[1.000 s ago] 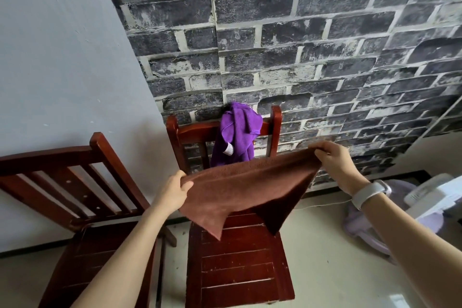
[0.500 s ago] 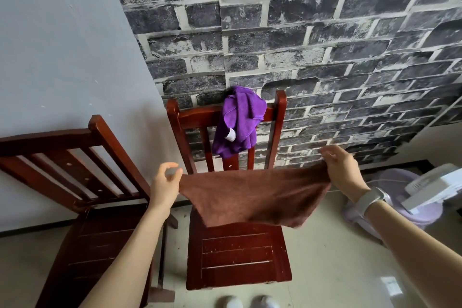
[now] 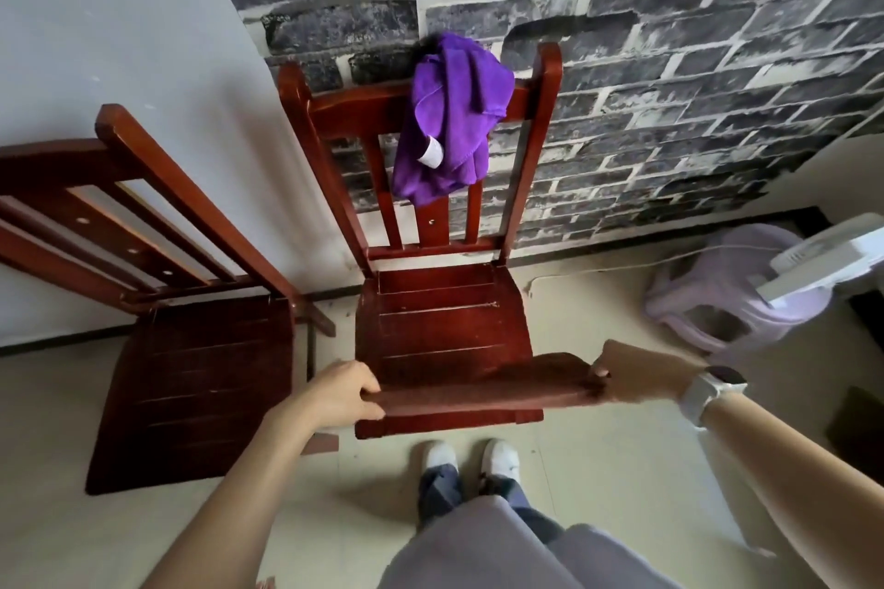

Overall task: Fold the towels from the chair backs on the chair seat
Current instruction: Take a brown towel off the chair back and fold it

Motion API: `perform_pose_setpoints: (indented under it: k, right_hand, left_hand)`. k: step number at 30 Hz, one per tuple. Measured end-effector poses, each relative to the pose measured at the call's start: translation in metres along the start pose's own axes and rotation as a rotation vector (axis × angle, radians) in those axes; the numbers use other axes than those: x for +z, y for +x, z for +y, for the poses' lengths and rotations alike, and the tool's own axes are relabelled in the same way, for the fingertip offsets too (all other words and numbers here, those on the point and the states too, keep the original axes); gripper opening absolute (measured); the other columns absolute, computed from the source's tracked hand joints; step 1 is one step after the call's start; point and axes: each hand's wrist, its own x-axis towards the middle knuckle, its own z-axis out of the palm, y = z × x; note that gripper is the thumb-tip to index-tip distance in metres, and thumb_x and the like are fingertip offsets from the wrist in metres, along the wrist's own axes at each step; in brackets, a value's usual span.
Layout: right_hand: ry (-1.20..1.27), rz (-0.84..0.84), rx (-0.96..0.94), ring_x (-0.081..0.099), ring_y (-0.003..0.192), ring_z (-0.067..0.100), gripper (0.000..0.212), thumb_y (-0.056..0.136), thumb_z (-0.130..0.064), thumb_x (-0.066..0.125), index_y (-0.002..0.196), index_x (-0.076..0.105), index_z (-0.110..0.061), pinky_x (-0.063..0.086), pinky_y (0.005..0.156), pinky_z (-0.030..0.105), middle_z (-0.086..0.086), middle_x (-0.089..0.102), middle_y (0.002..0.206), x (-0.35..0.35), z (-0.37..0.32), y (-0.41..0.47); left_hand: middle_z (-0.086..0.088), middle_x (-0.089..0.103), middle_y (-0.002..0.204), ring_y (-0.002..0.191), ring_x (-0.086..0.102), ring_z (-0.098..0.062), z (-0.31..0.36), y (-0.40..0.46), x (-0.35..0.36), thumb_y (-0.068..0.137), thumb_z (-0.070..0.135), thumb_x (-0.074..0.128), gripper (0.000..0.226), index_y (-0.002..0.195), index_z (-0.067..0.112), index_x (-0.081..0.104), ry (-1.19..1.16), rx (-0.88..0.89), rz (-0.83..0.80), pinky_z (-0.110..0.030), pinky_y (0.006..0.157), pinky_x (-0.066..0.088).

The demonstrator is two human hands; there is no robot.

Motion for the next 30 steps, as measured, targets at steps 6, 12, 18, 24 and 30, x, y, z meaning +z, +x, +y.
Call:
perform_pose_setpoints:
  k: [6,12,18,24,30]
  right_hand:
    - [0.207,0.016,0.011,0.056,0.081,0.021,0.022,0.083,-0.013,0.047,0.096,0.061,-0.002,0.046,0.073,0.031,0.012,0.063,0.095,0.009,0.008,0.03]
    - [0.459,0.437,0.065,0.052,0.081,0.026,0.015,0.087,-0.012,0.054,0.096,0.066,-0.006,0.035,0.068,0.029,0.012,0.063,0.088,0.01,0.008,0.093]
    - [0.487,0.627,0.172,0.056,0.097,0.034,0.022,0.09,-0.017,0.049,0.106,0.064,-0.016,0.044,0.076,0.035,0.016,0.064,0.103,-0.002,0.004,0.196]
    - [0.523,0.701,0.207,0.057,0.099,0.041,0.026,0.089,-0.011,0.047,0.109,0.063,-0.01,0.046,0.08,0.039,0.021,0.066,0.106,-0.019,-0.002,0.299]
    - [0.835,0.705,0.31,0.05,0.119,0.036,0.042,0.092,-0.014,0.045,0.133,0.044,-0.009,0.039,0.096,0.038,0.019,0.052,0.131,0.009,-0.001,0.351]
  left_hand:
    - [0.006,0.048,0.058,0.059,0.047,-0.009,-0.021,0.002,0.021,0.091,0.029,0.052,0.036,0.058,0.019,0.045,-0.254,-0.076,0.166,-0.023,0.054,0.032]
    - [0.001,0.051,0.061,0.063,0.047,-0.016,-0.042,0.048,0.017,0.087,0.02,0.06,0.022,0.068,0.011,0.056,-0.441,-0.166,0.43,-0.025,0.057,0.033]
    - [-0.015,0.069,0.097,0.093,0.062,-0.032,-0.076,0.144,0.014,0.087,0.021,0.06,0.023,0.102,0.004,0.066,-0.391,-0.228,0.561,-0.034,0.079,0.044]
    - [-0.013,0.068,0.105,0.1,0.059,-0.031,-0.096,0.245,0.015,0.09,0.021,0.056,0.026,0.108,0.006,0.065,-0.451,-0.262,0.693,-0.024,0.071,0.035]
    - [-0.018,0.053,0.129,0.118,0.051,-0.03,-0.119,0.311,0.046,0.09,0.017,0.054,0.042,0.13,0.005,0.047,-0.611,-0.329,0.694,-0.036,0.099,0.039]
